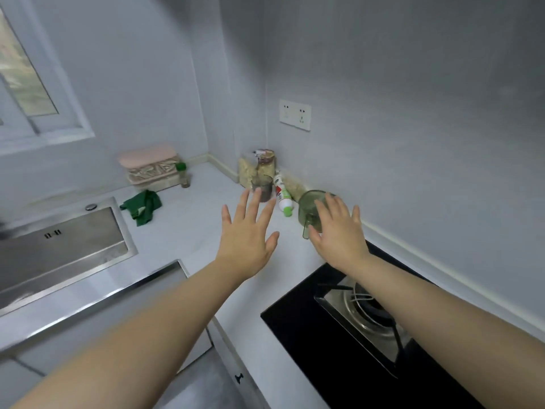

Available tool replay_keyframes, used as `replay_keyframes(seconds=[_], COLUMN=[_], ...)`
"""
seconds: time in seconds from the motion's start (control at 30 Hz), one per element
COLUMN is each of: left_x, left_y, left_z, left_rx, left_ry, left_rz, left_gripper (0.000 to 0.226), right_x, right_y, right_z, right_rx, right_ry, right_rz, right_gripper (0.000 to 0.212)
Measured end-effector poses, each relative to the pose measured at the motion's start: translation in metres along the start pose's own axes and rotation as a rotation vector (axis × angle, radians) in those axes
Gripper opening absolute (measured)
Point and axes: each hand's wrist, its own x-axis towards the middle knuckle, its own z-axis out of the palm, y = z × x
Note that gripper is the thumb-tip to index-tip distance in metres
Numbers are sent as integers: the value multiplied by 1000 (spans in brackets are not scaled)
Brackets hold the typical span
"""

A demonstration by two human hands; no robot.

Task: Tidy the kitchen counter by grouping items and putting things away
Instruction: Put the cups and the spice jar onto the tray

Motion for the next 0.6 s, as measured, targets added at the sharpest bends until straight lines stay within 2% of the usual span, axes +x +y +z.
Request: replay_keyframes(seconds=[0.3,0.5,0.6], left_x=[62,118,150], left_y=[-85,-146,-183], left_z=[34,75,92], left_rx=[1,26,-51], left_ry=[-64,-134,-160], left_rz=[-63,18,51], left_gripper=[65,64,65], right_x=[99,151,187], right_y=[-50,-82,-98], right_z=[39,88,107], right_rx=[84,89,47], right_ry=[-6,-67,-111], right_rz=[-35,-21,-8], right_gripper=[61,65,67])
